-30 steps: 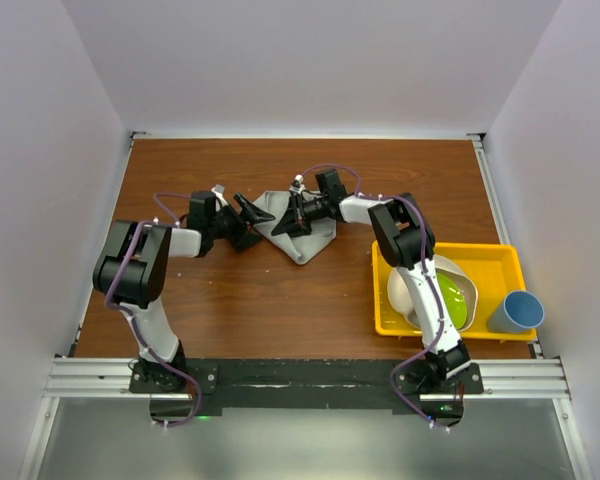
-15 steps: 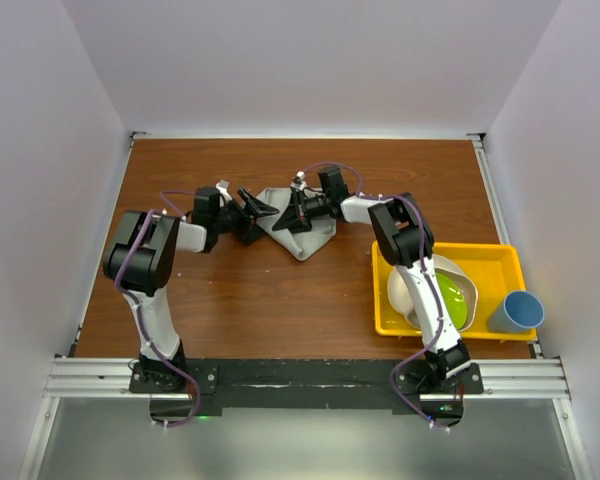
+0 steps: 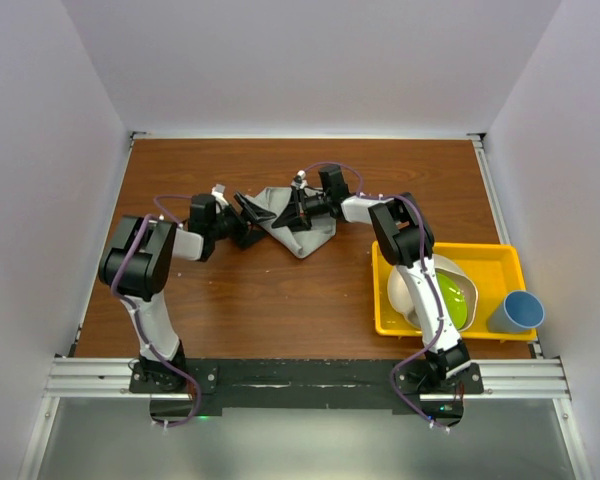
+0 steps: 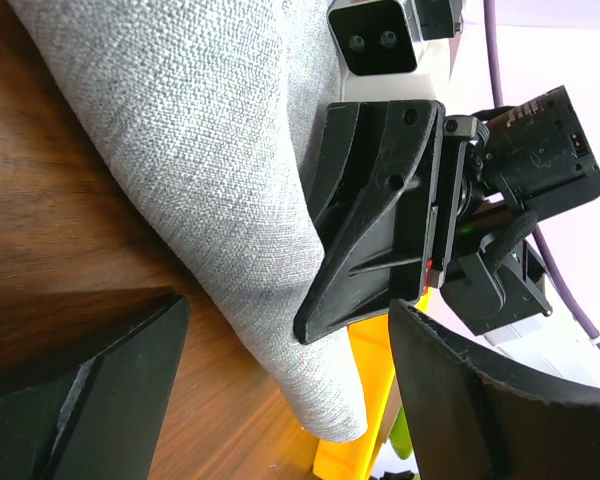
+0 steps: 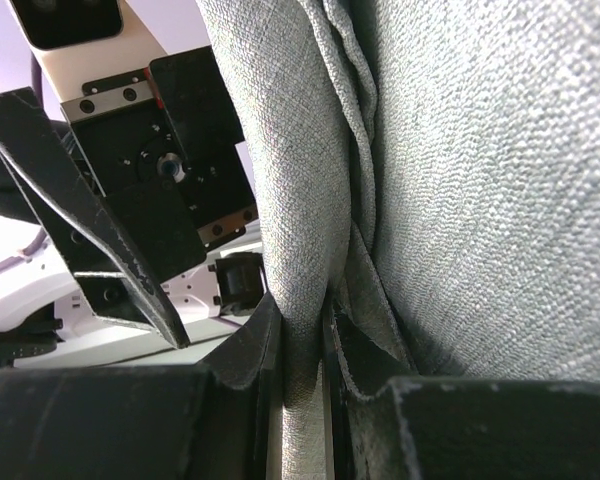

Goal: Fold the napkin, place the utensils inside, and roll it up
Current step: Roll the napkin with the utensil

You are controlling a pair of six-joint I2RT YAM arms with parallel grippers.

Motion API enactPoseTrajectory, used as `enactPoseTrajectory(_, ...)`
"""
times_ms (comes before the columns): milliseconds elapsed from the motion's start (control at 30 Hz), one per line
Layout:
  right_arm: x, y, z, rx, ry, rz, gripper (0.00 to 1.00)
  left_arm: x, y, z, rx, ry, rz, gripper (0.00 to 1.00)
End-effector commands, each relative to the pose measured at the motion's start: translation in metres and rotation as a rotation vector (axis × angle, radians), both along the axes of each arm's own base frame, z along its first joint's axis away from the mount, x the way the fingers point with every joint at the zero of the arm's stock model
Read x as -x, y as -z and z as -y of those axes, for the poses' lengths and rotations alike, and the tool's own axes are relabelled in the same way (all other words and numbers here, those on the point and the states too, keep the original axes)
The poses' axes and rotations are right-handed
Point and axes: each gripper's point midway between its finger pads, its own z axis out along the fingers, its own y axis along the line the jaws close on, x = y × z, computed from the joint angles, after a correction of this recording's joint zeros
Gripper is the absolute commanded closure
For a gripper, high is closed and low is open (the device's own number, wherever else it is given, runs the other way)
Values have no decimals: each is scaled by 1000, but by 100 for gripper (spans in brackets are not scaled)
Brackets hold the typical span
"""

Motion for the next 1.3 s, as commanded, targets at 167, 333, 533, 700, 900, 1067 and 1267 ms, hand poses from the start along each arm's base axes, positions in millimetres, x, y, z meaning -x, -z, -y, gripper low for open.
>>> enactPoseTrajectory(167,4,-26,2,-40,-12,-26,100,4,67,-18,-96,-69,-136,16)
enactPoseTrajectory(333,3,-30,1,-52,-10,-22,100,5,76,-20,-85,-100,-155,20)
enactPoseTrajectory(533,6,-25,2,-49,-13,-35,100,4,79,-25,-101,-133,-149,28)
enactPoseTrajectory(700,7,-24,3,-48,-13,-43,100,-4,80,-26,-71,-178,-122,34)
enactPoseTrajectory(900,10,-21,4,-45,-18,-52,100,-11,77,-24,-61,-186,-110,57)
enactPoseTrajectory(1067,8,-18,5,-42,-15,-53,100,-9,82,-22,-61,-178,-129,87)
enactPoseTrajectory(1267,-3,-16,2,41,-32,10,92,-5,82,-21,-68,-151,-159,100)
